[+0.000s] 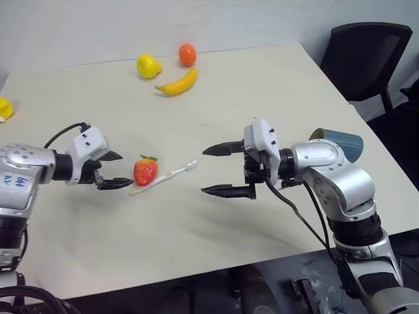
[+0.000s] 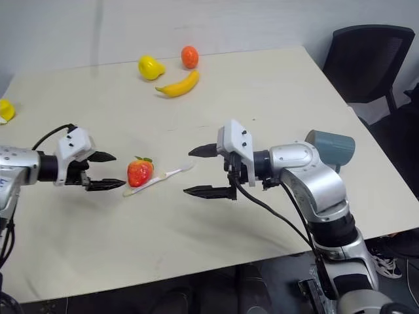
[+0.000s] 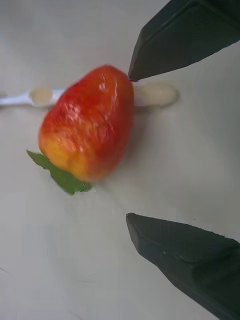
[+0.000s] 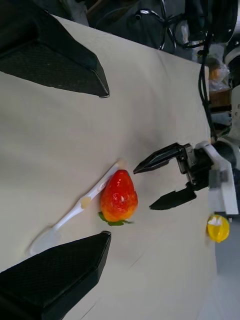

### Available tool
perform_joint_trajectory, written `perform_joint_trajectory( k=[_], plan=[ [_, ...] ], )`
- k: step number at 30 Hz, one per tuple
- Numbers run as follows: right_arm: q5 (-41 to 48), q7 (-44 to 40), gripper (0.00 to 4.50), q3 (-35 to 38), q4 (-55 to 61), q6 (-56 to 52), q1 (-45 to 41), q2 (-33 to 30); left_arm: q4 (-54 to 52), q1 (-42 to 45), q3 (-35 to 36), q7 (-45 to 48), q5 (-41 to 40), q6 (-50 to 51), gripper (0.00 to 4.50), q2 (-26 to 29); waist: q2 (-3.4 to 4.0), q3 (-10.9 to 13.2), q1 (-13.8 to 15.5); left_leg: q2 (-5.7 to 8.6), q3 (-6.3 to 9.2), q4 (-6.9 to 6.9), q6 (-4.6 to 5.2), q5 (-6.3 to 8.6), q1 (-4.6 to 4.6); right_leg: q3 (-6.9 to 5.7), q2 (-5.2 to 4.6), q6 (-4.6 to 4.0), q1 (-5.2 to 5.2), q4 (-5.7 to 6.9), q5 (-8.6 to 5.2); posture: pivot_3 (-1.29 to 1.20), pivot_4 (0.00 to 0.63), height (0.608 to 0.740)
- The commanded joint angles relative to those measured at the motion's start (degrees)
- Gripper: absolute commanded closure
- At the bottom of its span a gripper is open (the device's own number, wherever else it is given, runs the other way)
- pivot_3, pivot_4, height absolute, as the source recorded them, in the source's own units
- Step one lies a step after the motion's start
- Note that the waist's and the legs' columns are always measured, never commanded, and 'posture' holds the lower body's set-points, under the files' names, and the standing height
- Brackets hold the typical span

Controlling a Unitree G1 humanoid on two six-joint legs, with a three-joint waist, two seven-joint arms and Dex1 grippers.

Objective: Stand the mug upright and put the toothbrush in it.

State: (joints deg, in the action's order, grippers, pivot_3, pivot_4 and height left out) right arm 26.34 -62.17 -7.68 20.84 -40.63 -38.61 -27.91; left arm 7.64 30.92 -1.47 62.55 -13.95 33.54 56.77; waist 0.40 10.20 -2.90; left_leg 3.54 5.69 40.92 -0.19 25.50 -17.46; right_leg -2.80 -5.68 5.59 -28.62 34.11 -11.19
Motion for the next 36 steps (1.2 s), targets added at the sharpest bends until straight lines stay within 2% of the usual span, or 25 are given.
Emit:
perform_joint_trajectory(
  k=[1,10,16,21,24,30,36],
  plan=[
    [3.2,3.3,0.05,3.0,4.1,-2.0,1.2,-0.5,-1.8,0.7,-0.2,-1.2,-0.1,4.0,0.00,-0.7,-0.01,0.0,0.3,0.00,0.01,0.05,0.02,0.03,-0.03,0.00,0.00,0.01,0.00,0.00,0.01,0.00,0.150,0.740],
    [6.2,9.3,0.05,4.5,7.1,-3.2,4.0,-0.9,1.5,5.7,0.9,-5.7,-1.7,13.9,0.00,-5.7,-0.06,0.0,1.5,0.14,0.01,0.25,0.05,0.05,-0.08,0.00,-0.05,0.08,0.09,-0.05,0.13,0.00,0.150,0.740],
    [6.3,10.9,0.05,3.8,7.9,-2.1,5.2,-1.8,1.3,7.8,4.3,-6.7,-4.5,21.5,0.00,-4.2,-0.06,0.0,1.4,0.13,0.02,0.23,0.05,0.05,-0.08,0.01,-0.05,0.08,0.06,-0.05,0.14,0.00,0.150,0.740],
    [5.8,10.2,0.05,3.6,9.1,-0.9,5.8,-4.0,-2.5,7.3,5.2,-9.4,-6.9,34.0,0.00,-2.6,-0.06,0.0,1.3,0.14,0.02,0.21,0.05,0.05,-0.06,0.03,-0.04,0.08,0.07,-0.05,0.14,0.00,0.150,0.740],
    [5.7,9.9,0.05,3.2,9.6,-0.2,6.2,-5.2,-4.9,7.1,5.4,-13.2,-8.1,41.2,0.00,-5.3,-0.07,0.0,1.4,0.14,0.02,0.21,0.06,0.05,-0.06,0.04,-0.05,0.09,0.08,-0.06,0.14,0.00,0.150,0.740],
    [6.0,10.1,0.05,2.4,10.3,0.2,6.1,-5.8,-5.0,9.4,7.2,-19.2,-9.7,47.2,0.00,-11.3,-0.09,-0.1,1.6,0.22,0.04,0.26,0.09,0.06,-0.05,0.05,-0.12,0.14,0.12,-0.06,0.17,0.00,0.150,0.740],
    [5.9,11.0,0.05,2.4,10.4,0.0,6.3,-5.8,-5.0,12.4,7.5,-21.9,-10.6,46.7,0.00,-14.1,-0.12,-0.1,1.6,0.24,0.03,0.31,0.08,0.06,-0.05,0.07,-0.14,0.16,0.13,-0.06,0.19,0.00,0.150,0.740]
  ],
)
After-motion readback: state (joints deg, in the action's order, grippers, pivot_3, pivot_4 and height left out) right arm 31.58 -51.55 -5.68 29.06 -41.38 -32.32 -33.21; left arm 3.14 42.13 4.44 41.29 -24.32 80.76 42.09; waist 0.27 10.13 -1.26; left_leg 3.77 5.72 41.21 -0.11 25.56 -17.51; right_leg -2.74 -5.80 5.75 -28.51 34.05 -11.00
